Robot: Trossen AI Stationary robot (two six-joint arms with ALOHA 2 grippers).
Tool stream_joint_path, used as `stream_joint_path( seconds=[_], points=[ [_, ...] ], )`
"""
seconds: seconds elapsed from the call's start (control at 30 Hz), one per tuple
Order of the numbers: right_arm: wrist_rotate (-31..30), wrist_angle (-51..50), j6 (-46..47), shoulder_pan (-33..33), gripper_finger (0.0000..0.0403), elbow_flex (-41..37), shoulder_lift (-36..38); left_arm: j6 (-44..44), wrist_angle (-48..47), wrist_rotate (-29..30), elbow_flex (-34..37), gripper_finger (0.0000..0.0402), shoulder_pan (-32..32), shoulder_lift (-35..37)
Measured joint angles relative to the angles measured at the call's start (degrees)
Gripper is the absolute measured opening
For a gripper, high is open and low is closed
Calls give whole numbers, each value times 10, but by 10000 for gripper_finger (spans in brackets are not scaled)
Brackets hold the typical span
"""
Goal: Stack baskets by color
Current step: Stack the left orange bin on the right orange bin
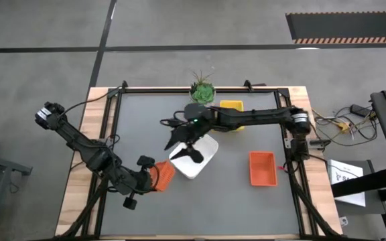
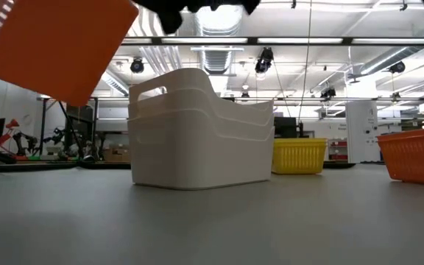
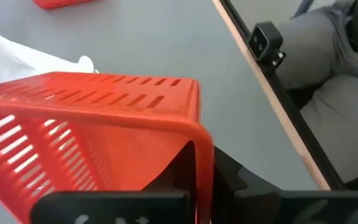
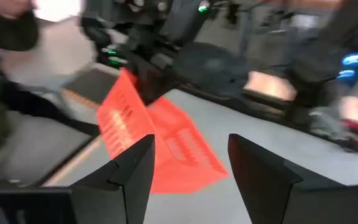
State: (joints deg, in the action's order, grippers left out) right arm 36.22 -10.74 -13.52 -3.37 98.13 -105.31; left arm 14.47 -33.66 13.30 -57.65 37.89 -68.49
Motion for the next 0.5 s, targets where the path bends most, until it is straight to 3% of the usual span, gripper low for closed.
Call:
stream_joint_path(
  seconds=[0.13,0.43,0.5],
  points=[
    [83,-2,27,0,196,42,-47,-10,-17,-17,0,0,0,5],
    [97,-11,43,2,196,118,-123,-20,-30,-17,0,0,-5,12],
    [130,-16,50,4,196,141,-139,-20,-29,-17,0,0,-11,12]
  ],
)
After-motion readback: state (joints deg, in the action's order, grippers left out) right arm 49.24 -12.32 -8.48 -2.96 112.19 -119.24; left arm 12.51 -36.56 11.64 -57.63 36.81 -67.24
